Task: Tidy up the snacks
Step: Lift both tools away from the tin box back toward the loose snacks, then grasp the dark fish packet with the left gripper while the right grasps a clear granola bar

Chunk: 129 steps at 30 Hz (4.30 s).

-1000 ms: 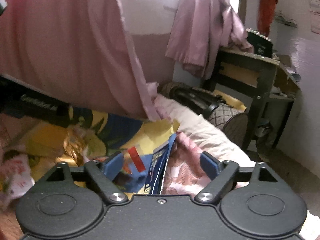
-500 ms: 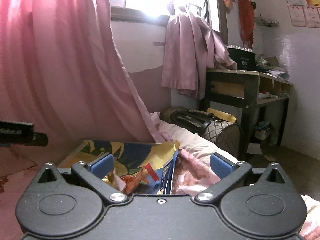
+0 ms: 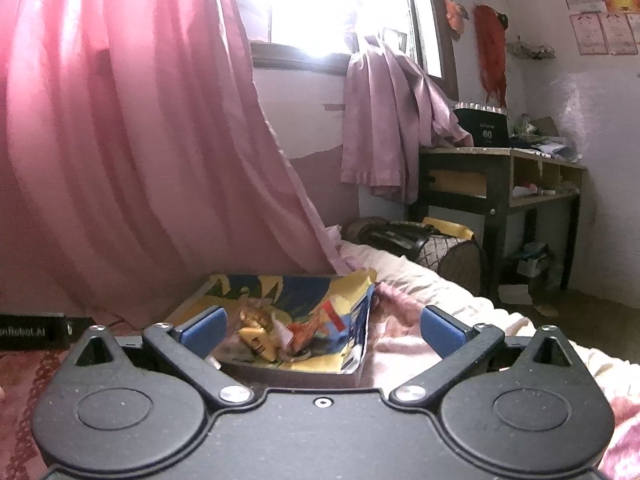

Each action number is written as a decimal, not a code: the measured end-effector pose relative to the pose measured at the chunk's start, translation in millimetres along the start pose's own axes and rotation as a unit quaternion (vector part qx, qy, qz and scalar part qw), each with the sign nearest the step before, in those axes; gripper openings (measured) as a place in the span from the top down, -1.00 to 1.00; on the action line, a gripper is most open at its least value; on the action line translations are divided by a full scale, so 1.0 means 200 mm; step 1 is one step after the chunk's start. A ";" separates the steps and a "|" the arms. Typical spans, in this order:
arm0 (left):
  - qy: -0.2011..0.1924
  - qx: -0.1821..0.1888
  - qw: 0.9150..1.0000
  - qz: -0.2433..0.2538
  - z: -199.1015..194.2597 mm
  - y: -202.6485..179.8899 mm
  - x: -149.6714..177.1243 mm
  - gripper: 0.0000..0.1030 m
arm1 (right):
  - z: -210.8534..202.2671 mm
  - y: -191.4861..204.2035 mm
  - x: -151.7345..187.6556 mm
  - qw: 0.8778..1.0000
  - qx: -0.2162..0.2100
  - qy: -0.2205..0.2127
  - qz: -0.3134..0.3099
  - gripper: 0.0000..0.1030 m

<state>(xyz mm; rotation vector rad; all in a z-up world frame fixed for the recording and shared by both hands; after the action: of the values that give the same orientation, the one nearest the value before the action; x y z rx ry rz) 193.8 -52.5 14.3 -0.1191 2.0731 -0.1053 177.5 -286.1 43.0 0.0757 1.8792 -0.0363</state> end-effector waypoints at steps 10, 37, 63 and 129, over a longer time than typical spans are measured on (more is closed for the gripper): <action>0.032 -0.025 0.999 -0.011 -0.14 0.17 0.20 -0.99 | -0.14 0.11 0.12 0.999 -0.014 0.037 -0.005 -0.99; 0.175 -0.071 0.980 -0.062 -0.07 0.36 0.44 -0.99 | -0.03 0.26 0.38 0.980 -0.033 0.194 -0.006 -0.99; 0.263 -0.040 0.964 0.028 0.10 0.21 0.55 -0.99 | 0.29 0.28 0.40 0.947 -0.088 0.296 -0.093 -0.99; 0.285 0.080 0.953 0.064 0.29 0.01 0.59 0.06 | 0.55 0.27 0.65 0.914 -0.083 0.396 -0.033 -0.54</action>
<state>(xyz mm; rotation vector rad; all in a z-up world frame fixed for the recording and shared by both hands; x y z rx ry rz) 186.9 -67.5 -116.7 0.1652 2.6300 -0.2512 246.8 -234.7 -113.0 -0.1109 2.6904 0.1271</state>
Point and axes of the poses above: each gripper's, at about its wrist camera, not at the fingertips, and z roughly the way its jaws point, y to its left, x to its underside, the point moved 3 cm from there along z, roughly the way its jaws point, and after that the axes turned 3 degrees about -z, right-handed, at the moved point
